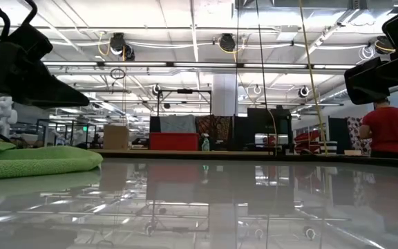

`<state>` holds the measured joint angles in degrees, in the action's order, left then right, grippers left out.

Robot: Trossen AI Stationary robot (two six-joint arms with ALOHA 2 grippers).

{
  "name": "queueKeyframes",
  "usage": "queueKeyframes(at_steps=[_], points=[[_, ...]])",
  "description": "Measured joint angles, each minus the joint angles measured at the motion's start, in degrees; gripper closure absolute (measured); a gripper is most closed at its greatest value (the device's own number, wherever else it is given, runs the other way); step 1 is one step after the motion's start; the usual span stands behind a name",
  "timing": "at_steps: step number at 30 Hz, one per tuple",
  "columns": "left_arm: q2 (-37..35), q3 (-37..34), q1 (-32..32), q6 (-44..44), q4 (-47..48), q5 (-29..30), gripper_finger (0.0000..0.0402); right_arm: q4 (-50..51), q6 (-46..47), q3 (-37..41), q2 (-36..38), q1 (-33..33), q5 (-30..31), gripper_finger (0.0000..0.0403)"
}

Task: Roll towel into tight, uniform cylinder

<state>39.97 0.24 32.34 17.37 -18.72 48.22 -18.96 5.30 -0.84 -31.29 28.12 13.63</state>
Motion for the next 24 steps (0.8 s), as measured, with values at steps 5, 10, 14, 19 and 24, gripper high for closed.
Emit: queueKeyframes(at_steps=[5, 10, 14, 19, 24], points=[[0.0, 0.0, -0.1, -2.6, -0.5, 1.5, 0.0260, 0.0, 0.0, 0.0, 0.0, 0.0, 0.0, 0.0236], [0.0, 0.0, -0.1, -2.7, -0.8, -1.1, 0.0260, -0.1, 7.9, 0.0, 0.0, 0.0, -0.1, 0.0236], [0.0, 0.1, -0.1, -1.2, -5.1, -2.1, 0.0260, -3.0, 17.2, 0.0, 0.0, 0.0, 0.8, 0.0236], [0.0, 0.5, -0.1, 6.5, -11.3, 0.1, 0.0260, -8.8, 30.2, 0.0, 0.0, 0.0, 5.7, 0.0236], [0.0, 0.6, -0.1, 17.6, -21.5, -1.2, 0.0260, -15.0, 44.7, 0.0, 0.0, 0.0, 8.2, 0.0236]])
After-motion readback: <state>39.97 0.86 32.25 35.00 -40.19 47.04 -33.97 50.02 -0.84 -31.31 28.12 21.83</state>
